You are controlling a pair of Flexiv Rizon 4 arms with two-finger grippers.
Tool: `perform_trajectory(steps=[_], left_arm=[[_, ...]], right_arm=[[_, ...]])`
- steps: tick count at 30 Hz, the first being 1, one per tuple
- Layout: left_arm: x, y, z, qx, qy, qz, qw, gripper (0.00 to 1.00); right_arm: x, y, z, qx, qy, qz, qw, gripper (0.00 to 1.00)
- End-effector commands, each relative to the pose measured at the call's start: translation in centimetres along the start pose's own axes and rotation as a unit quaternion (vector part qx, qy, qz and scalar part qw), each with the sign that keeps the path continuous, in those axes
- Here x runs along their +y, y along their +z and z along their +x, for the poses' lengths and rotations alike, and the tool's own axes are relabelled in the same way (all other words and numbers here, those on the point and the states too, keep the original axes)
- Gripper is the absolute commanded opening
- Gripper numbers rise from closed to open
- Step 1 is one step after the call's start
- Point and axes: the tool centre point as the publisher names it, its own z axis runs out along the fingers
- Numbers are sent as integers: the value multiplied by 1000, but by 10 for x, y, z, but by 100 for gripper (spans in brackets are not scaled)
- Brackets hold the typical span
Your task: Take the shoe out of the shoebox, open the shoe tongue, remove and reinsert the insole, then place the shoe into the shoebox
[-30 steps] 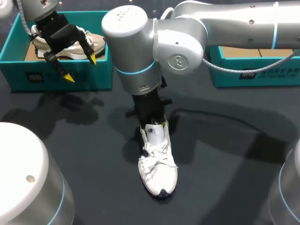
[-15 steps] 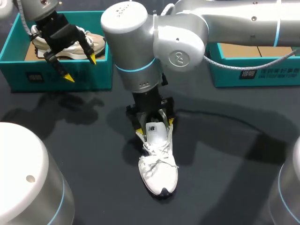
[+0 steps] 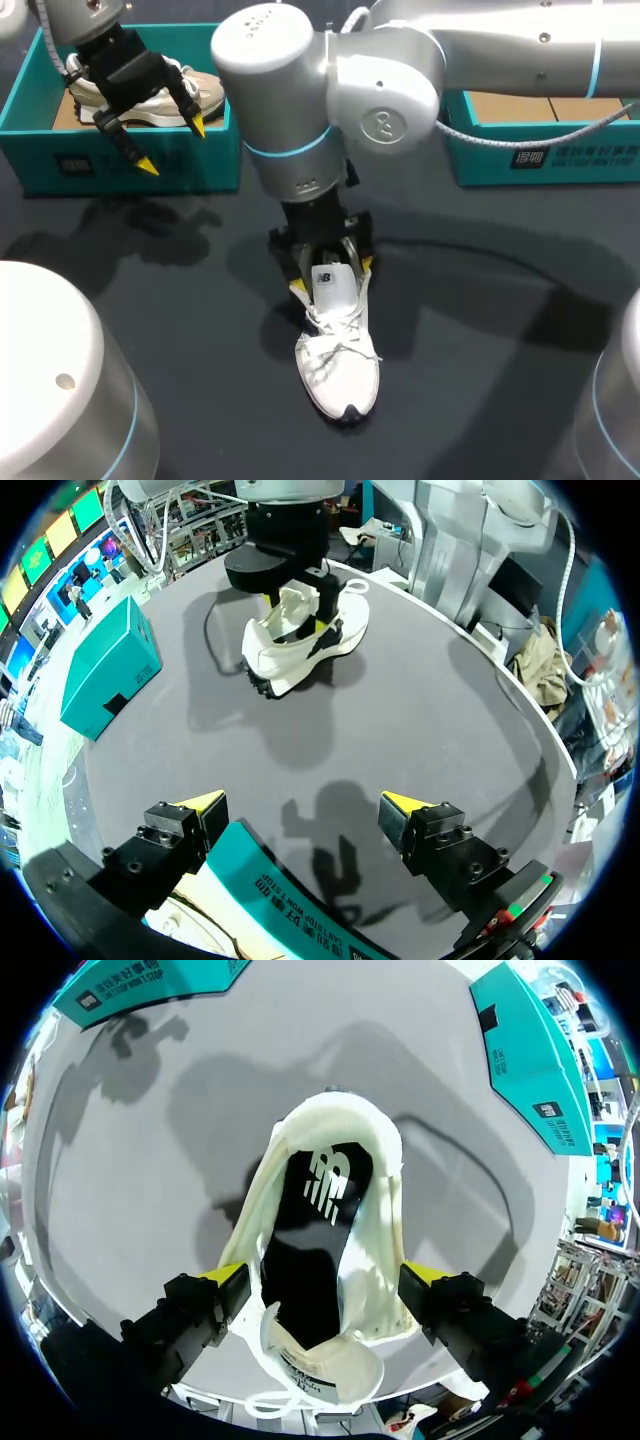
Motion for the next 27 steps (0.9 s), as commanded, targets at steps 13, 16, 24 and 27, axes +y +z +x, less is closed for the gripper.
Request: perform_trajectory(steps=[13,16,24,27], left_arm=[[0,0,0,0,0,-1,1000,100],[0,0,0,0,0,-1,1000,100],[0,0,0,0,0,-1,1000,100],[0,0,0,0,0,-1,1000,100]], right_arm=[[-13,-5,1,-21,44,-11,999,100],[-13,-5,2,-33,65,2,997,100],[-20,-9,-1,-39,90,7,995,100],[-24,-14,0,-42,93,5,995,100]])
